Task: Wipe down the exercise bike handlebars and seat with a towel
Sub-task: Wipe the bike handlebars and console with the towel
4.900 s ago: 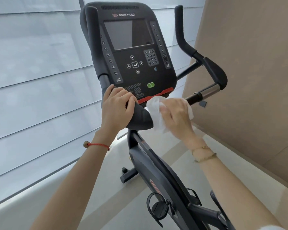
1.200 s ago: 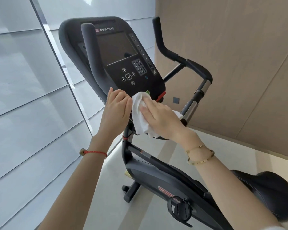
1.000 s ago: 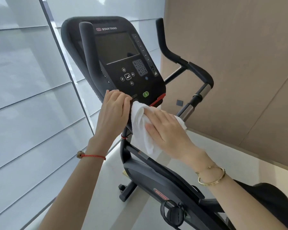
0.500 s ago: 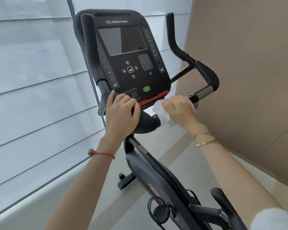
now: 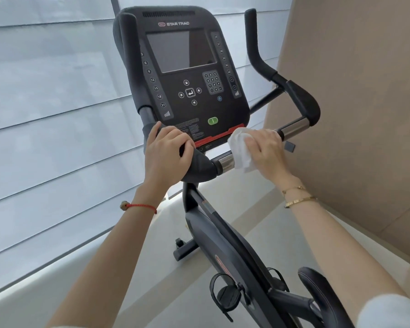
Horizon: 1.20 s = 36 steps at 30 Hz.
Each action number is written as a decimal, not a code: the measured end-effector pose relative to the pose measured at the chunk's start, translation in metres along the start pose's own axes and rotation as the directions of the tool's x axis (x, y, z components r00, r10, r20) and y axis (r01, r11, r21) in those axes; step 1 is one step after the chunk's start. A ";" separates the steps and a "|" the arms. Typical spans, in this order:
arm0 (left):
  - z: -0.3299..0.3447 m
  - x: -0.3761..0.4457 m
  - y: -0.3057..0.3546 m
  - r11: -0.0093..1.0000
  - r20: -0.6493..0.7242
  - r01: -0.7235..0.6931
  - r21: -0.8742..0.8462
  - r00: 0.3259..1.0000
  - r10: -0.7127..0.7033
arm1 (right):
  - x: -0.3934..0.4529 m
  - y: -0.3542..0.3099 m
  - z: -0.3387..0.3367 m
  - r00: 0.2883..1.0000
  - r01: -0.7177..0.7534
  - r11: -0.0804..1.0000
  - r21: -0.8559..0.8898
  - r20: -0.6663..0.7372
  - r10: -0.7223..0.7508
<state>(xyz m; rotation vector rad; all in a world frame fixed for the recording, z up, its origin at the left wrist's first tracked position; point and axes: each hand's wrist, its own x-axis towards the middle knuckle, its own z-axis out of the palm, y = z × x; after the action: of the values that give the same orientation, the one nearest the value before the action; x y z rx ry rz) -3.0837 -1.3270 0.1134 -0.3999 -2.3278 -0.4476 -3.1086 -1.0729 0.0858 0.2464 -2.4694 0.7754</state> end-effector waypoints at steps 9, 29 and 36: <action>0.000 -0.001 -0.001 0.999 0.001 -0.025 -0.021 1.000 0.025 | -0.033 -0.042 0.021 0.957 0.281 0.960 0.003 0.070 -0.281; 0.000 -0.001 -0.003 0.999 -0.004 -0.037 -0.027 0.999 0.037 | -0.039 -0.027 0.018 0.932 0.358 0.934 -0.026 0.080 -0.355; 0.001 0.000 -0.002 0.999 -0.015 -0.023 -0.028 1.000 0.022 | 0.007 -0.003 0.001 0.999 0.044 0.999 -0.013 -0.001 -0.044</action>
<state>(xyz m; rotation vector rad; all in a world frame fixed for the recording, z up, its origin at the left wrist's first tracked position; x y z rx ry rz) -3.0854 -1.3283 0.1123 -0.4346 -2.3028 -0.4718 -3.1135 -1.0757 0.0902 0.2945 -2.4585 0.7402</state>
